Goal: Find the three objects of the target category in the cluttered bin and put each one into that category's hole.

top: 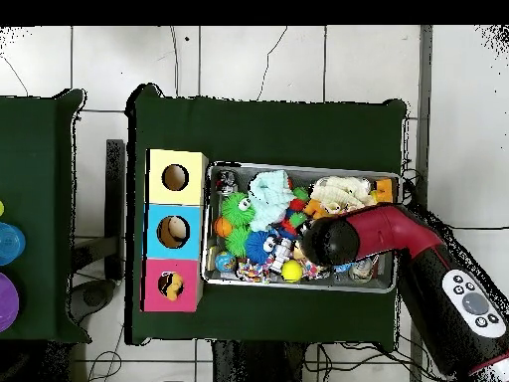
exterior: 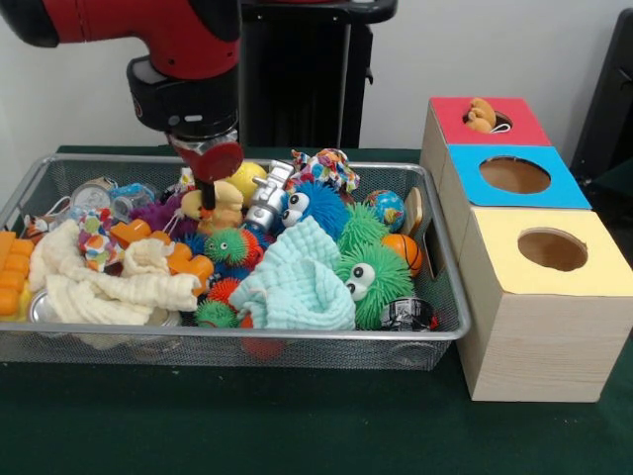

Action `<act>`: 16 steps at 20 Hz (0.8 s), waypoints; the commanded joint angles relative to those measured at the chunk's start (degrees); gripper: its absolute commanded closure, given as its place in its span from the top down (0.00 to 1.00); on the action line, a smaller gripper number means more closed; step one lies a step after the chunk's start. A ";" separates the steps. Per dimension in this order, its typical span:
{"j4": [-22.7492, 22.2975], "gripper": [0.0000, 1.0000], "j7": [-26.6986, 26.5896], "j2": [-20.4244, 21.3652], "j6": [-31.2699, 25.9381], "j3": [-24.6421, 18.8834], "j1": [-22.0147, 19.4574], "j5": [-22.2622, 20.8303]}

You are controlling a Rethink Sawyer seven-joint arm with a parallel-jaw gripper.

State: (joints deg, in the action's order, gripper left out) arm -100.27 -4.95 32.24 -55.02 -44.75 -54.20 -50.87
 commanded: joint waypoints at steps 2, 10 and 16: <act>-8.73 0.00 6.87 11.55 -1.31 -3.15 1.88 7.98; -14.86 0.00 12.89 18.08 3.43 -2.76 4.32 16.06; -18.35 0.00 24.04 19.62 13.61 0.39 8.64 21.26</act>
State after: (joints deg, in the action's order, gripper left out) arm -111.81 -4.11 49.00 -50.69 -44.94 -48.31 -33.89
